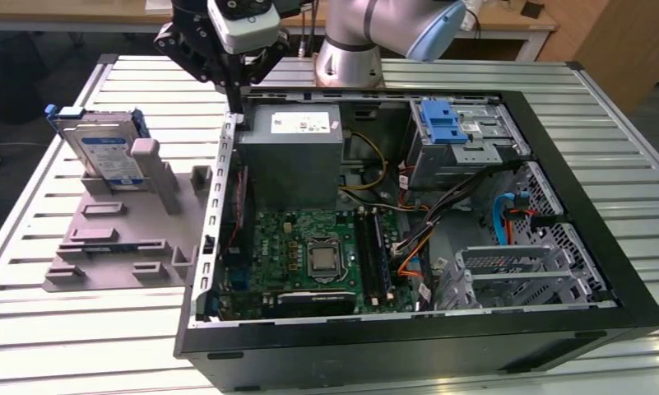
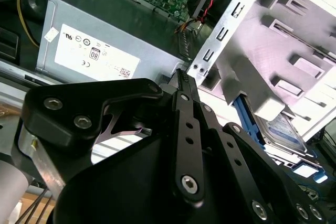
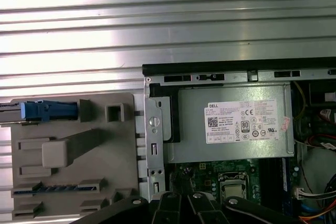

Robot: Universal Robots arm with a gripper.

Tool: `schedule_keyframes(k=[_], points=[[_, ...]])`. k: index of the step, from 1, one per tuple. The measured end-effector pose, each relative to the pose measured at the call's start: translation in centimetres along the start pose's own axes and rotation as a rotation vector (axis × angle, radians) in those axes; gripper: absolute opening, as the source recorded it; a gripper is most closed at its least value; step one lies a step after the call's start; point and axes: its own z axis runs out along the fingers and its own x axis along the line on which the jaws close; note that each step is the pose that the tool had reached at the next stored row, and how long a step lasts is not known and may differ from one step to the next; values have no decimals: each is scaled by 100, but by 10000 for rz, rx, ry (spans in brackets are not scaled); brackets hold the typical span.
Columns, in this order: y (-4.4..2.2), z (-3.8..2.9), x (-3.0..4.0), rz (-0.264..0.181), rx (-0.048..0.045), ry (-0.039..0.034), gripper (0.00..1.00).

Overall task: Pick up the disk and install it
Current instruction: 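Reach for the disk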

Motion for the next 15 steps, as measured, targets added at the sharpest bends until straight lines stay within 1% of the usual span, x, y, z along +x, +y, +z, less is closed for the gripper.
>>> schedule_keyframes(k=[15], points=[[-5,11,65,0,1,13,11]])
